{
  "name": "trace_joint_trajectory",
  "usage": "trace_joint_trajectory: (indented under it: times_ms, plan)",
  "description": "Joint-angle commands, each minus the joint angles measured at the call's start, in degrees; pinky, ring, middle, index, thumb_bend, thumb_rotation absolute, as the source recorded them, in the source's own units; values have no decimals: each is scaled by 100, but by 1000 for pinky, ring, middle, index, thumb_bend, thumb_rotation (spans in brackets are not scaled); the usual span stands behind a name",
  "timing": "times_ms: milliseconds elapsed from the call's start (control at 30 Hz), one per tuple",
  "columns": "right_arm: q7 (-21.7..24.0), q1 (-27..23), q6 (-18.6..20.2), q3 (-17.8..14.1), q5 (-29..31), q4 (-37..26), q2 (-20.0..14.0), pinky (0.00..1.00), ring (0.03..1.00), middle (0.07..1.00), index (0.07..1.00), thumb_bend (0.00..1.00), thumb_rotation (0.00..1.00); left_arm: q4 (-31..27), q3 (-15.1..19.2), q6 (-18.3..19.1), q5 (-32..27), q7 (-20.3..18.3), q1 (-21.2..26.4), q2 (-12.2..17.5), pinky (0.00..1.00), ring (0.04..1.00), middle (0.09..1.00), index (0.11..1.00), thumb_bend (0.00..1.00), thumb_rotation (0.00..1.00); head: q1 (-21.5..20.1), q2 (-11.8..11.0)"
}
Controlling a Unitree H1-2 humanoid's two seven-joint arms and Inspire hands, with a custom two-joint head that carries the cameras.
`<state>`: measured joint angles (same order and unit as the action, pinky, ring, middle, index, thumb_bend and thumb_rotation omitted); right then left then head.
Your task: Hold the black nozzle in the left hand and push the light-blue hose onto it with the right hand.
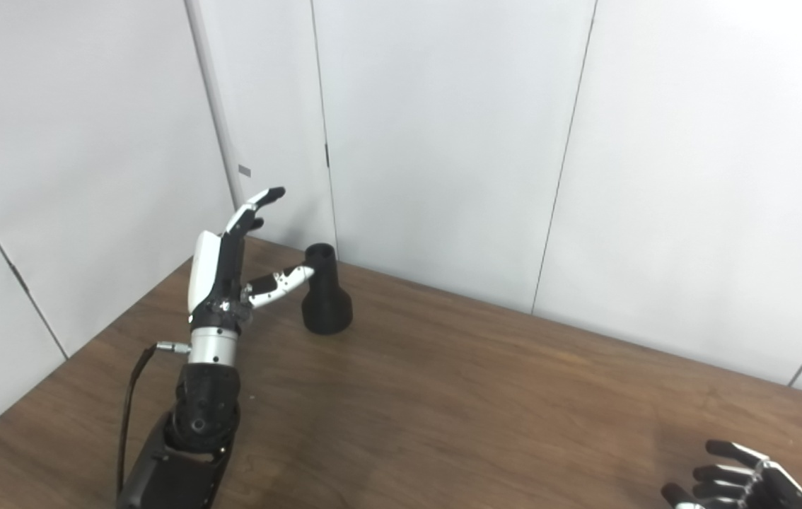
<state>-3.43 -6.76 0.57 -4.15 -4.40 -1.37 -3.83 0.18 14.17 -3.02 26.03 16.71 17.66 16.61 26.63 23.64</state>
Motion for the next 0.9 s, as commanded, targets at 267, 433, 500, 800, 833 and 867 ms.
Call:
trace_joint_trajectory:
  times_ms: [267, 433, 500, 800, 833, 867]
  plan:
    - [25, -96, 162, 58, -95, -491, -56, 336, 448, 486, 613, 545, 0, 632, -197, 550, -517, -670, 410, 503, 998, 1000, 1000, 1000, 955, 333, -30, 64]
    - [88, -75, 192, 76, -19, -583, -43, 321, 443, 486, 600, 544, 0, 1043, -247, 516, -584, -550, 506, 488, 1000, 1000, 1000, 1000, 969, 345, -23, 68]
    - [114, -61, 103, 90, -13, -576, -63, 320, 441, 486, 605, 544, 0, 1193, -295, 559, -572, -551, 545, 512, 1000, 1000, 1000, 1000, 978, 351, -23, 68]
    - [177, -14, 175, 108, -48, -736, -114, 333, 445, 485, 631, 544, 0, 1357, -578, 826, -459, -623, 589, 580, 1000, 1000, 1000, 1000, 991, 361, -19, 148]
    - [181, -10, 157, 115, -54, -738, -123, 331, 444, 485, 631, 544, 0, 1400, -616, 885, -444, -641, 612, 592, 1000, 1000, 1000, 1000, 986, 361, -19, 148]
    - [182, -2, 152, 120, -54, -751, -129, 331, 444, 485, 632, 544, 0, 1426, -648, 942, -447, -663, 629, 604, 1000, 1000, 1000, 1000, 991, 366, -28, 163]
